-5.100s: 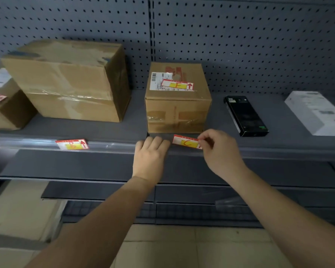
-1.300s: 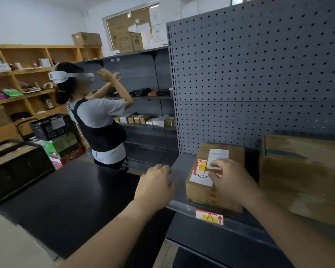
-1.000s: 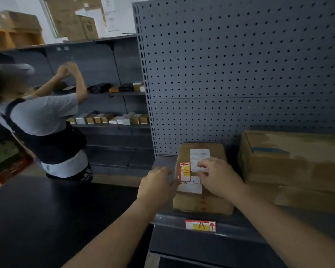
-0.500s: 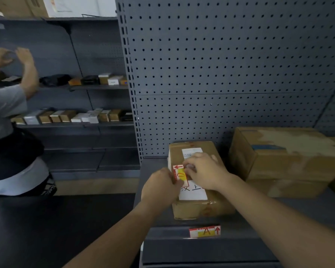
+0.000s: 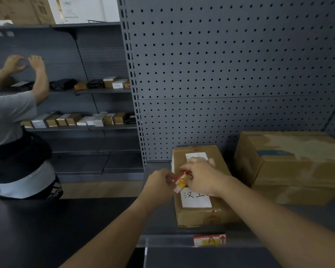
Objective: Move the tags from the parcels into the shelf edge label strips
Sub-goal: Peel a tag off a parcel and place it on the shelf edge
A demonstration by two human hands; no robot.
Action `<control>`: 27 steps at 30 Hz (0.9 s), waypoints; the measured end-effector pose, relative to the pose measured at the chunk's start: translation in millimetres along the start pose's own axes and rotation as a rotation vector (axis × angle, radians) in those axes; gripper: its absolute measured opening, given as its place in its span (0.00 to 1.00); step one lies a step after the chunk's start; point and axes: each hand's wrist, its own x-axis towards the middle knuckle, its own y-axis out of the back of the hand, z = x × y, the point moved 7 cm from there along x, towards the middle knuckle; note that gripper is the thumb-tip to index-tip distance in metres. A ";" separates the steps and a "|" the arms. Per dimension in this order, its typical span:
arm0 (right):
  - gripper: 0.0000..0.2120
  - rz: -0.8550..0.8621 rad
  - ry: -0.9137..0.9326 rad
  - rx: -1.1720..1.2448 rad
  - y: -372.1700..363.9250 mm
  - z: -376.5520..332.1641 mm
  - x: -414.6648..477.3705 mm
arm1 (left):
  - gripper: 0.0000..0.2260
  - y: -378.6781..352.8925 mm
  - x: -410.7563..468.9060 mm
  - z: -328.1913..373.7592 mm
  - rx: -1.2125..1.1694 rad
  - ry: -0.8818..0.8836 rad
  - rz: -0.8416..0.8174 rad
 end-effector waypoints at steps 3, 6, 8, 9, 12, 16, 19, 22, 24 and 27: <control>0.18 0.022 -0.016 -0.019 1.5 5.4 0.2 | 0.07 1.2 2.3 -5.3 -0.022 0.036 0.045; 0.17 0.060 -0.043 -0.019 1.7 10.1 0.0 | 0.06 -0.2 2.0 -10.6 -0.077 0.089 0.055; 0.16 0.080 -0.055 -0.011 2.0 11.7 -1.2 | 0.06 -1.0 3.0 -10.7 -0.087 0.093 0.047; 0.15 0.096 -0.056 0.006 3.2 12.2 -2.2 | 0.06 0.1 4.5 -9.9 -0.089 0.085 0.053; 0.07 0.152 -0.061 0.070 9.7 16.7 -4.9 | 0.06 3.6 12.5 -5.9 -0.089 0.058 0.077; 0.04 0.187 -0.075 0.110 12.1 24.0 -7.1 | 0.06 2.4 18.3 -3.4 -0.107 0.051 0.091; 0.04 0.171 -0.085 0.144 9.2 25.8 -9.7 | 0.06 2.0 18.5 -2.3 -0.109 0.038 0.099; 0.04 0.148 -0.088 0.246 11.1 25.6 -13.3 | 0.07 6.2 17.0 3.2 -0.094 0.020 0.092; 0.04 0.127 -0.103 0.316 16.0 25.1 -16.9 | 0.08 11.1 14.8 8.2 -0.089 0.004 0.087; 0.04 0.133 -0.110 0.379 30.7 21.9 -26.5 | 0.15 24.1 9.4 19.1 -0.084 -0.018 0.083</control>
